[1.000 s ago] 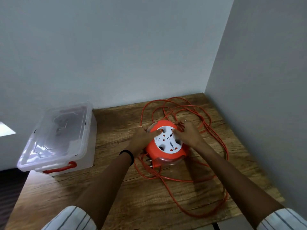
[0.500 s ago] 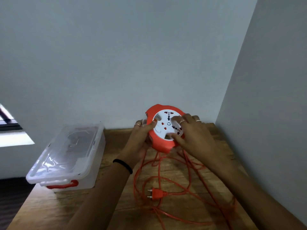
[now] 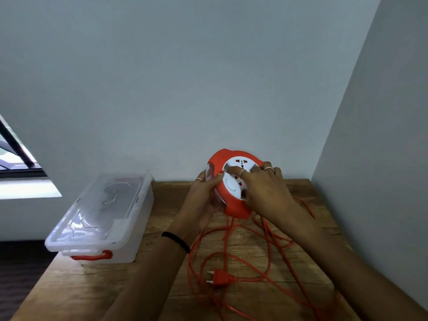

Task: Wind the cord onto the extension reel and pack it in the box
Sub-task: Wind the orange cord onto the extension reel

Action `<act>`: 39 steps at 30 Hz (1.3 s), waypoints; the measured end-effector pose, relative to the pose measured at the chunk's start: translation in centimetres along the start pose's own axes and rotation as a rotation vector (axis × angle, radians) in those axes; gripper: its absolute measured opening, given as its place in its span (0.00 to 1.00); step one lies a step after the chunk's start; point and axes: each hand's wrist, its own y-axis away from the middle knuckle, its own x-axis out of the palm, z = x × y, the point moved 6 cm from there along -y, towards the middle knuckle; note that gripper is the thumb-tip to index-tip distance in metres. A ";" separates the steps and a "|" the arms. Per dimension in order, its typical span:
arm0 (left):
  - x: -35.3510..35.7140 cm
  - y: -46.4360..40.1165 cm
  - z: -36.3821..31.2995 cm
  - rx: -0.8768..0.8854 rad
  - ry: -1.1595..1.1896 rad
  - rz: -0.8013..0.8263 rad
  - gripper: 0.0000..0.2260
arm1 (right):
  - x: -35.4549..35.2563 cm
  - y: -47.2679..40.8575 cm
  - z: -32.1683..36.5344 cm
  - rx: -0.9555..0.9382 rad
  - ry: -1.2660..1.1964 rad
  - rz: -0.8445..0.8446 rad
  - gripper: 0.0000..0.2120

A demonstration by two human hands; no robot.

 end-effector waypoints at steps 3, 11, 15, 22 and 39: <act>-0.1 0.2 -0.2 -0.021 0.002 0.045 0.17 | -0.9 0.2 0.5 -0.099 0.048 -0.060 0.34; -1.6 0.1 -1.0 0.113 -0.021 -0.132 0.15 | -0.6 1.1 2.4 -0.280 0.248 -0.163 0.35; -1.7 0.1 -0.9 0.135 -0.007 -0.168 0.14 | -0.3 0.8 2.5 -0.358 0.279 -0.215 0.33; -1.3 -0.4 -1.0 0.204 -0.004 -0.225 0.14 | -0.8 -0.1 1.8 0.162 -0.051 -0.156 0.31; -1.7 -0.1 -1.7 0.114 0.081 -0.140 0.17 | -2.4 0.3 0.3 -0.417 0.167 -0.021 0.33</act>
